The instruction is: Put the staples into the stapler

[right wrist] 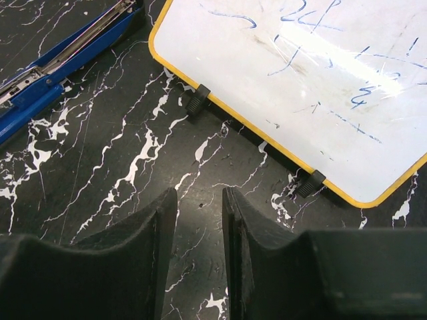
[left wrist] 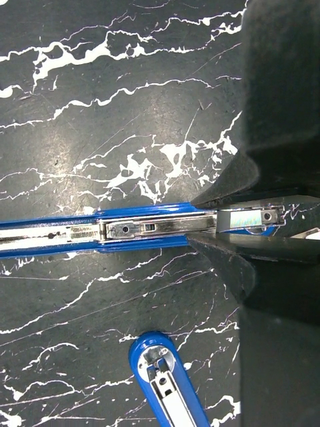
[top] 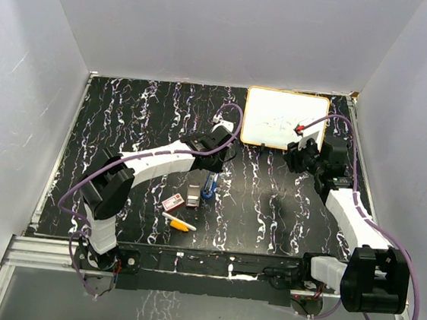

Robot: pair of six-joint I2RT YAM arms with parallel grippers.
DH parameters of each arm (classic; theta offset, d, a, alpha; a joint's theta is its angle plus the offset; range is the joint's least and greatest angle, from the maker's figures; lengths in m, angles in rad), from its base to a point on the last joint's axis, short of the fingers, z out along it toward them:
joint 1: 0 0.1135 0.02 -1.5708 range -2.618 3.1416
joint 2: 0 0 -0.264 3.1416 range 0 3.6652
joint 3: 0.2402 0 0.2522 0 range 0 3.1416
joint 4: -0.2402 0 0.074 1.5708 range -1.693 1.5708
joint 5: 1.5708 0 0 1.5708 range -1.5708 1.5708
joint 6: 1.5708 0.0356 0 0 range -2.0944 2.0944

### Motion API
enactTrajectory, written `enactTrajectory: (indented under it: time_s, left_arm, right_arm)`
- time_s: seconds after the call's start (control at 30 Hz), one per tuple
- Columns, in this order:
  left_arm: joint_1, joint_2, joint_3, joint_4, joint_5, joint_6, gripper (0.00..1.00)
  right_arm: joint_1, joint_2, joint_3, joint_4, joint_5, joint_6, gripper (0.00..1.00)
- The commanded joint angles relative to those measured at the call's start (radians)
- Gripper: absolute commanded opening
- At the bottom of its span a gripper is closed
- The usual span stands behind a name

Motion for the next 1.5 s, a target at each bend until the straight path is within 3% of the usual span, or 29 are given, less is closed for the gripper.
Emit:
enactTrajectory:
  time_s: [0.0,1.47]
  left_arm:
    - [-0.002,-0.003,0.018,0.003,-0.038,0.014,0.0]
    - [-0.001,0.028,-0.026,0.061,-0.028,0.052,0.0]
  right_arm:
    - [-0.009,-0.031,-0.005,0.041,-0.019,0.003,0.36]
    - [-0.025,-0.041,-0.006,0.035,-0.043,0.01,0.38]
